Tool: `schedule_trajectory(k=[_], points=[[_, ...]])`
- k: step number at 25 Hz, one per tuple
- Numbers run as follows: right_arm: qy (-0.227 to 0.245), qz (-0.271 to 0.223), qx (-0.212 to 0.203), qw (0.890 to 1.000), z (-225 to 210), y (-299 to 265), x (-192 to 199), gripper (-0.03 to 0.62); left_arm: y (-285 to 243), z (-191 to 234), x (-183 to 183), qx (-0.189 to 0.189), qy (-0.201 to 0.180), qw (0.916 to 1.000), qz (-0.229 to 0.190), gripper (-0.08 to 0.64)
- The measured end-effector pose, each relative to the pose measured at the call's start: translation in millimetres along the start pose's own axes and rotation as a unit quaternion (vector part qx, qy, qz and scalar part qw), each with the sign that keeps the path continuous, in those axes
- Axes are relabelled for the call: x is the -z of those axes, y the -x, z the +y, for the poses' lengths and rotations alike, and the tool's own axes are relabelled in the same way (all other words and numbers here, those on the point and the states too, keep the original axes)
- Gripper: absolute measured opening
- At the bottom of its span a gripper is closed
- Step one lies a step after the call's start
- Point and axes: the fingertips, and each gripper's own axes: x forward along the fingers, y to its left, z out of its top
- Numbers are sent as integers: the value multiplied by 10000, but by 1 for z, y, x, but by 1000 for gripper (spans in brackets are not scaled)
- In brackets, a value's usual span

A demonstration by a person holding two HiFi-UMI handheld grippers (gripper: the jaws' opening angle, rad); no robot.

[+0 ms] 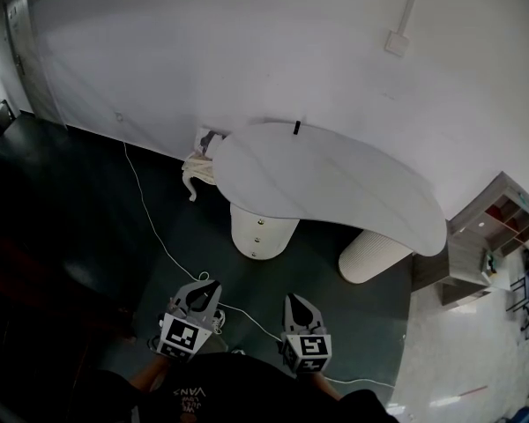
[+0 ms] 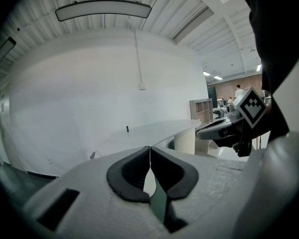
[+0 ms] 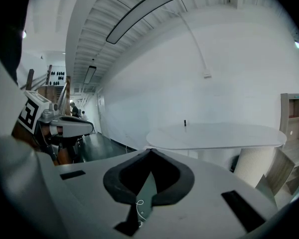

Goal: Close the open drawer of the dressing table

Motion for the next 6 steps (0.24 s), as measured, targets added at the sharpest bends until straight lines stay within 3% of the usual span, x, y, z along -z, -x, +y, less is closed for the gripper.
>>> schedule_trajectory(k=[6], points=[[-69,-37,-1,10000,-1,-3,-6,2,3,1,-1,-79,31,10000,-11,20]])
